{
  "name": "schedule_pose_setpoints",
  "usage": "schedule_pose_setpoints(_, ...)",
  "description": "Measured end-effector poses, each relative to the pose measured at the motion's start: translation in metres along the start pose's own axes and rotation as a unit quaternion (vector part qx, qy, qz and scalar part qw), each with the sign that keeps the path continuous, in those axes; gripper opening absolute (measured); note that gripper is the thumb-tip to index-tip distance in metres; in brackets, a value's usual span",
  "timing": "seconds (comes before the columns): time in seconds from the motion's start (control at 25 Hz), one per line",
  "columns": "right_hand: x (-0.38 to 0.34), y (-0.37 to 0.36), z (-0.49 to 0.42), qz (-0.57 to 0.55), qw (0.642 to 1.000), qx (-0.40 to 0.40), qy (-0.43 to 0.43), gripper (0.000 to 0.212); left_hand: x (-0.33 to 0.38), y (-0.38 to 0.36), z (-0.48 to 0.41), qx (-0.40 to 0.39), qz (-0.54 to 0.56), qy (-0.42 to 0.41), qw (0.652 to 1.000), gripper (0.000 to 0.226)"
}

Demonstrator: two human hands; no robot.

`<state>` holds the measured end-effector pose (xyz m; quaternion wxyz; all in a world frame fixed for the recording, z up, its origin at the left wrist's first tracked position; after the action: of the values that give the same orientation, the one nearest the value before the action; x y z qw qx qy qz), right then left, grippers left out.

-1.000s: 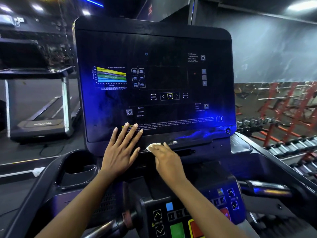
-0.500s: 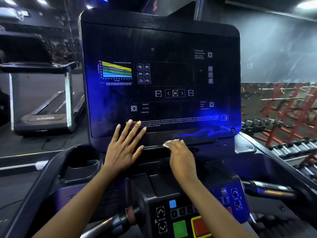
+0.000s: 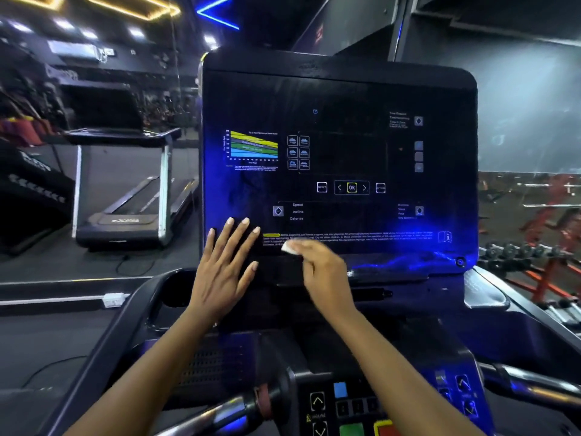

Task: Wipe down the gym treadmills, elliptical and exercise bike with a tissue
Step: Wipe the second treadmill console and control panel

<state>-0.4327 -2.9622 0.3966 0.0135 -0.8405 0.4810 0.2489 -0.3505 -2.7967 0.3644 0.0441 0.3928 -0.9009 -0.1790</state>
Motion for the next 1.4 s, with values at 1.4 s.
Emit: schedule_pose_setpoints(1.4, 0.054, -0.002, -0.028, 0.098, 0.938, -0.097, 0.317, 0.053, -0.043, -0.015, -0.039, 0.113, 0.019, 0.149, 0.982, 0.058)
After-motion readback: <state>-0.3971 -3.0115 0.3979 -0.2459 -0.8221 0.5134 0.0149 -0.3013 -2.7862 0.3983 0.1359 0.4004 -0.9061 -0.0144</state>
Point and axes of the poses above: each hand's wrist, its own z-axis away from the middle knuckle, its own y-axis out of the back of the hand, x = y × z, the point moved 3 cm from there along -z, towards the middle knuckle, and after that the axes turned 15 degrees about x, right-handed, at the moved point
